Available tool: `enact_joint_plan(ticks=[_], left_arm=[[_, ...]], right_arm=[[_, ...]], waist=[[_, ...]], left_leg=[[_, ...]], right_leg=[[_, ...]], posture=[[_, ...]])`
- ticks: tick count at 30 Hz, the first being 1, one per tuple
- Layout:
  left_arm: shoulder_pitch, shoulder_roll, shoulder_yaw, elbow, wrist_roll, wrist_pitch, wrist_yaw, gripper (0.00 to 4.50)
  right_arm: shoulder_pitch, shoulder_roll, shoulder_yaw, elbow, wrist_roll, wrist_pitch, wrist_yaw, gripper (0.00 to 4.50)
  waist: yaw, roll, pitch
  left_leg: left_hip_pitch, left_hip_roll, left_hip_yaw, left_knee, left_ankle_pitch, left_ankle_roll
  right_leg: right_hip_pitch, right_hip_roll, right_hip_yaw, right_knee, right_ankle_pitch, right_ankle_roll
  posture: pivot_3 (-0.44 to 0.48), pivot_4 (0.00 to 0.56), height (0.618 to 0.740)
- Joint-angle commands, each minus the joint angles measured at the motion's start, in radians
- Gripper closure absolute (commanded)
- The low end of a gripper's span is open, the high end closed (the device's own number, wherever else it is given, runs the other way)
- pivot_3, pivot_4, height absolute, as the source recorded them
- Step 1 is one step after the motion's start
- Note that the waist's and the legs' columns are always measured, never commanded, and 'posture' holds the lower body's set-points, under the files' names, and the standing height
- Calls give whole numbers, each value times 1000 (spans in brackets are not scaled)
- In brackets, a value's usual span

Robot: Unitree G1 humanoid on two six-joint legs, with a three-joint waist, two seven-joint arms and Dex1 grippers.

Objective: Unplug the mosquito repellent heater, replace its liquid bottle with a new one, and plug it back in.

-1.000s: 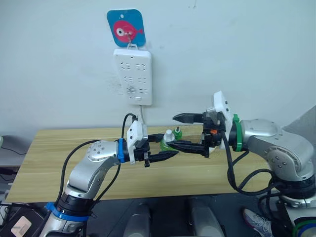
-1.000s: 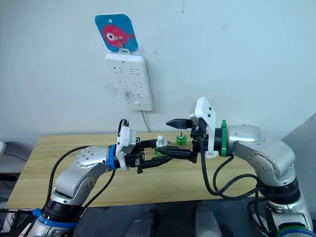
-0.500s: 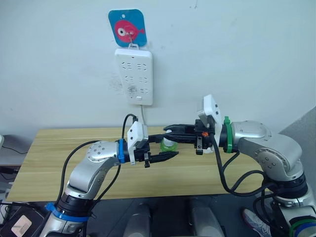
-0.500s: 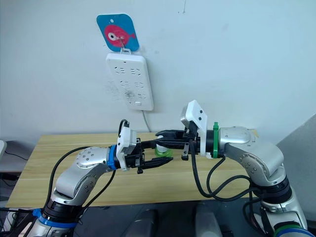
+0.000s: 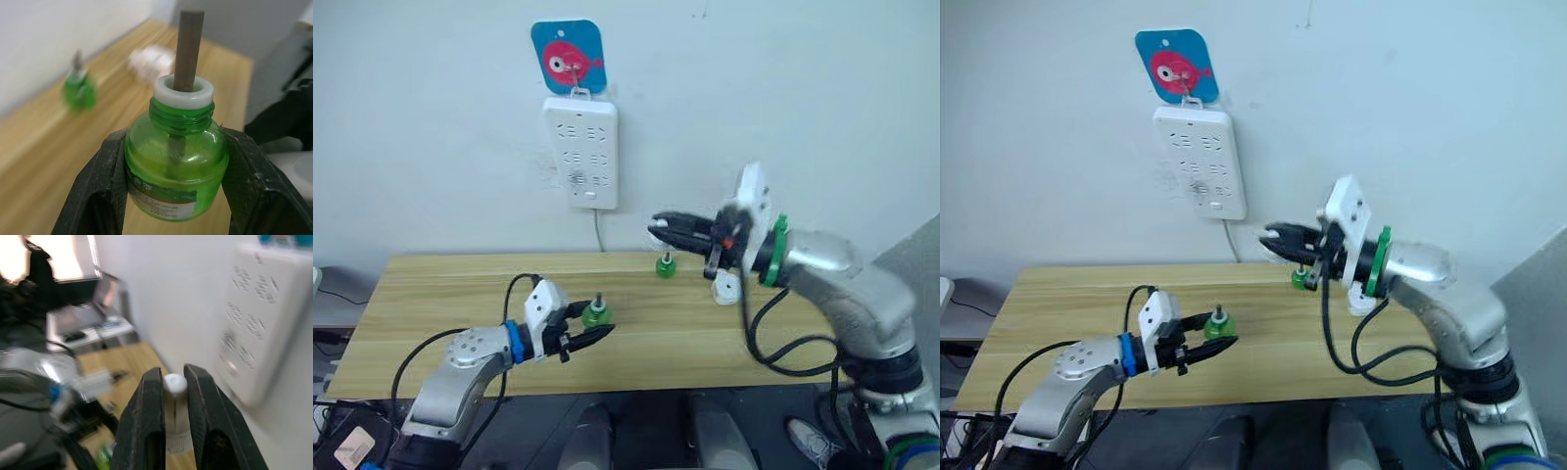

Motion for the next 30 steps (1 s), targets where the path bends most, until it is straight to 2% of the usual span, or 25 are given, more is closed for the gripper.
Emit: enact_joint_plan(ticks=[1,6,11,16,20,22,23,26,30], left_arm=[[70,31,71,-32,8,-24,23,2262],[141,76,102,-117,-14,6,11,2262],[169,125,137,-210,-54,83,12,2262],[176,150,161,-272,-87,144,23,2262],[180,163,171,-312,-101,177,26,2262],[174,164,171,-318,-102,187,30,2262],[170,163,169,-318,-101,191,31,2262],[148,160,154,-304,-92,187,26,2262],[82,141,115,-259,-81,163,12,2262]], right_arm=[[131,56,110,230,-289,-346,-104,4222],[157,195,127,575,-435,-612,-202,4222],[91,306,82,893,-459,-759,-232,4222],[35,342,47,1086,-473,-859,-226,4222],[21,364,10,1153,-458,-895,-199,4222],[21,370,6,1165,-459,-907,-181,3492],[22,375,-1,1167,-455,-908,-172,3275],[34,376,-14,1127,-446,-908,-148,2112],[93,329,4,897,-420,-833,-65,702]], waist=[[-1,0,0],[-4,6,7],[-3,8,18],[-1,9,38],[-1,9,40],[-1,9,40],[-1,9,40],[-2,10,41],[1,10,42]], left_leg=[[0,0,1,0,0,0],[0,1,2,0,0,0],[2,1,2,-1,0,0],[3,1,2,-2,0,0],[3,2,2,-3,0,0],[3,2,2,-3,0,0],[4,2,2,-4,0,0],[4,2,2,-5,0,0],[4,1,2,-5,0,0]], right_leg=[[0,0,1,0,0,0],[-1,1,2,1,-1,-1],[-1,1,2,1,-2,-2],[0,1,2,2,-2,-2],[-1,1,2,2,-2,-3],[-1,1,3,2,-2,-3],[-1,1,2,2,-2,-3],[-1,1,2,2,-3,-3],[-1,1,2,2,-3,-3]], posture=[[-25,225,740],[10,269,740],[42,299,740],[67,313,740],[81,311,740],[78,312,740],[70,310,740],[56,308,740],[20,291,740]])
